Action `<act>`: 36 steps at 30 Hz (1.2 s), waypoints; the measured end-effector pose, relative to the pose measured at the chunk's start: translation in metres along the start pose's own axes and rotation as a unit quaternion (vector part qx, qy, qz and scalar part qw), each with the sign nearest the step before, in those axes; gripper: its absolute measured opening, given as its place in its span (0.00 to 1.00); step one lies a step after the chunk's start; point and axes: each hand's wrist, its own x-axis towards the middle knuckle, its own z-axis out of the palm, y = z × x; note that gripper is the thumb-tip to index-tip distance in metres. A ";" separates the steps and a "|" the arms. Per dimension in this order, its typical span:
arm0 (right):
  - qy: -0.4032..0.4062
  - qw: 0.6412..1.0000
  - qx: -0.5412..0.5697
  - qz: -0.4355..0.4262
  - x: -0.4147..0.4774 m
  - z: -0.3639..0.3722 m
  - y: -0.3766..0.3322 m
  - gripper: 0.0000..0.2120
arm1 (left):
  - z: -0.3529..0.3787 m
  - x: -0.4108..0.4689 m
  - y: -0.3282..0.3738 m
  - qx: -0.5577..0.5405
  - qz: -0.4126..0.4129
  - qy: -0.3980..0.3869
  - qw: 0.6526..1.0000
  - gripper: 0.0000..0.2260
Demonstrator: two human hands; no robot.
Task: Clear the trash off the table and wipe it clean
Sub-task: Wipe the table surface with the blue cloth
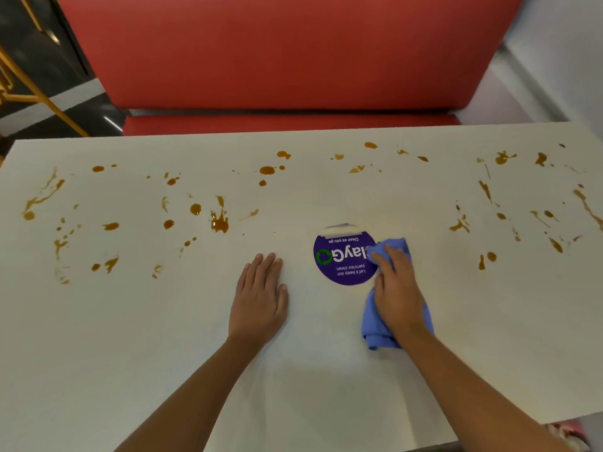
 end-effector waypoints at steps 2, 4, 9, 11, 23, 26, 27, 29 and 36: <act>-0.047 0.997 -0.005 -0.066 0.003 0.016 -0.017 0.20 | 0.000 -0.001 0.002 -0.004 -0.011 0.002 1.000 0.28; -0.052 0.993 0.040 -0.103 0.001 0.022 -0.032 0.19 | -0.001 0.000 0.005 -0.002 -0.026 0.006 1.000 0.28; -0.039 0.983 0.064 -0.170 0.014 0.009 -0.014 0.18 | 0.002 0.000 0.020 -0.006 -0.091 0.020 0.996 0.27; -0.046 0.983 0.069 -0.161 0.023 0.003 0.011 0.19 | 0.006 0.001 0.034 -0.020 -0.135 0.035 0.990 0.29; 0.032 0.986 0.086 -0.139 -0.018 -0.012 0.061 0.19 | 0.037 -0.013 0.111 0.044 -0.214 -0.045 0.975 0.56; 0.018 0.967 0.094 -0.235 -0.025 -0.002 0.038 0.18 | 0.036 -0.012 0.108 0.042 -0.192 -0.061 0.979 0.63; 0.012 0.963 0.101 -0.250 -0.019 -0.001 0.035 0.17 | 0.035 -0.013 0.108 0.043 -0.186 -0.062 0.980 0.64; -0.003 0.956 0.113 -0.270 -0.004 -0.002 0.036 0.18 | 0.033 -0.013 0.109 0.044 -0.185 -0.070 0.979 0.64; 0.005 0.974 0.128 -0.185 0.032 -0.025 0.106 0.18 | 0.027 -0.011 0.115 0.075 -0.196 -0.093 0.973 0.64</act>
